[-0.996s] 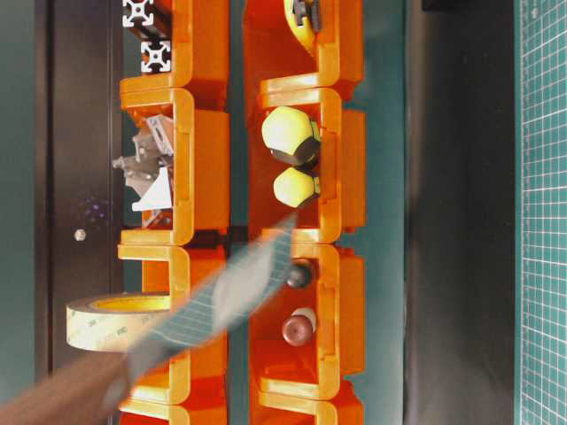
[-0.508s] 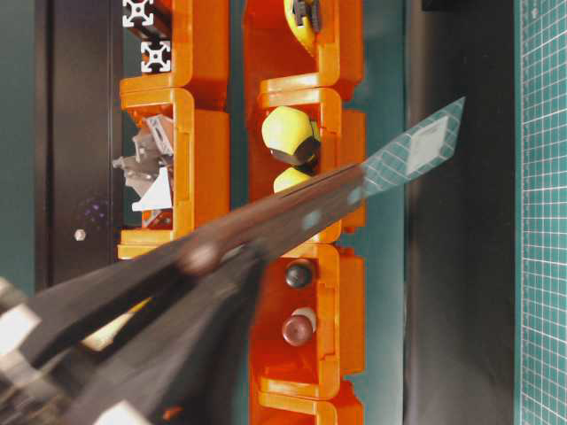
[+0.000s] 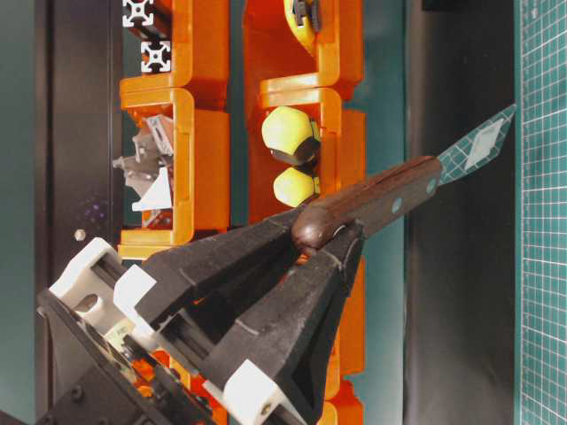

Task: Pick scraper from container rack with left arm.

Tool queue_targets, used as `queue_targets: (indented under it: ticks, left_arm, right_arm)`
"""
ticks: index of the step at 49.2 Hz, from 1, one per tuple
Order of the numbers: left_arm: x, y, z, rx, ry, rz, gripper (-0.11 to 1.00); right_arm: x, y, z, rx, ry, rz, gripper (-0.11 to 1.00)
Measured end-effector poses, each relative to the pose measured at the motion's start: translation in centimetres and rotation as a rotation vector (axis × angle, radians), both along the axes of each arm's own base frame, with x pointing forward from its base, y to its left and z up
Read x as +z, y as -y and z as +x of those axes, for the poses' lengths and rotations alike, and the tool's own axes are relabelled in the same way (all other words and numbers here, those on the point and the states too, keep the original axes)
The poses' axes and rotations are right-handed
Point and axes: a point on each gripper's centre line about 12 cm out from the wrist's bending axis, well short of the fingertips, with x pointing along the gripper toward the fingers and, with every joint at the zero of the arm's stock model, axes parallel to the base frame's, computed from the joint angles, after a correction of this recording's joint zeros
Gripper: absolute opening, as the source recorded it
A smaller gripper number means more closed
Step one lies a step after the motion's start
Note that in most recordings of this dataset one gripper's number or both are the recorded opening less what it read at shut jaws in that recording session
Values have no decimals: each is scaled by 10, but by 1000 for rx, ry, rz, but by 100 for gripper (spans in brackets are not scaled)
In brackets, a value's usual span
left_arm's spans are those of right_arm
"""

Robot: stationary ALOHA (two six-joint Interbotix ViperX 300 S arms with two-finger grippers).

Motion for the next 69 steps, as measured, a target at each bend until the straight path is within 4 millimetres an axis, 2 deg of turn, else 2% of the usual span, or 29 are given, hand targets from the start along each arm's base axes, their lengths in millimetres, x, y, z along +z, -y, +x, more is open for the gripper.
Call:
queue_targets:
  ticks: [22,24,32,35,37,47,54,69]
  left_arm:
    - [-2,-1,0,-1,0,-10,21]
    - [-3,-1,0,0,1,-18,28]
    - [-8,-1,-1,26,19,-99,75]
    - [-11,-2,-1,52,26,-141,86]
    - [-13,-2,-1,68,29,-165,90]
    - [-26,-2,-9,153,26,-274,88]
    - [-36,4,-22,291,20,-369,88]
    - [-39,3,-30,642,126,-746,88]
  right_arm:
    - [0,0,0,0,2,-2,1]
    - [1,0,0,2,3,-3,1]
    - [0,0,0,0,2,-2,1]
    - [0,0,0,0,2,-2,1]
    - [1,0,0,0,3,-2,1]
    - [0,0,0,0,2,-2,1]
    - [0,0,-1,1,-8,-3,1]
    - [0,0,-1,1,-9,-3,1]
